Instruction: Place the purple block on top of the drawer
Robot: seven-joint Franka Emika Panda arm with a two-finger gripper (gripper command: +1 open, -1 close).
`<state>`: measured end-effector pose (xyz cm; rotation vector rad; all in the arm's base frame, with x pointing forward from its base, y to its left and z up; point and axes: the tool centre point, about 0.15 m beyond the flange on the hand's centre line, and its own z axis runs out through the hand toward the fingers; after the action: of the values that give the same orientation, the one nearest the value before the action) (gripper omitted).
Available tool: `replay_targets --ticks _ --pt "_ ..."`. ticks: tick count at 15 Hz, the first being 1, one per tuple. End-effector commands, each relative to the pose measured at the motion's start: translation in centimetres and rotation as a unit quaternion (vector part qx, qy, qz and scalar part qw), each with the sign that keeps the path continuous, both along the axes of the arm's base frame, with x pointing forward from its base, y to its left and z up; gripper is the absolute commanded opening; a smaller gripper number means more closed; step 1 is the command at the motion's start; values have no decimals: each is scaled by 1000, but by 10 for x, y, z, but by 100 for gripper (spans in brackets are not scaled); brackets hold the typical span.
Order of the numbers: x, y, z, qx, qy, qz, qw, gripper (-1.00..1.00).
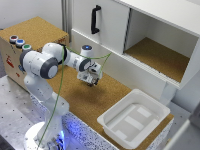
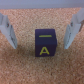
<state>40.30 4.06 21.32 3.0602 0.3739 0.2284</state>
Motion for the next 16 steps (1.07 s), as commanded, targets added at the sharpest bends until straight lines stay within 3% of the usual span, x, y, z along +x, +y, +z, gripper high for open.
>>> replay_targets --ticks 1,9,12,16 --pt "15 -11 -24 -6 3 -23 1000 -100" --pt "16 -13 -15 -4 -10 -38 999 -100" --pt "11 7 16 -27 -18 -26 999 -100" --pt "-2 70 82 -67 -49 63 995 -100"
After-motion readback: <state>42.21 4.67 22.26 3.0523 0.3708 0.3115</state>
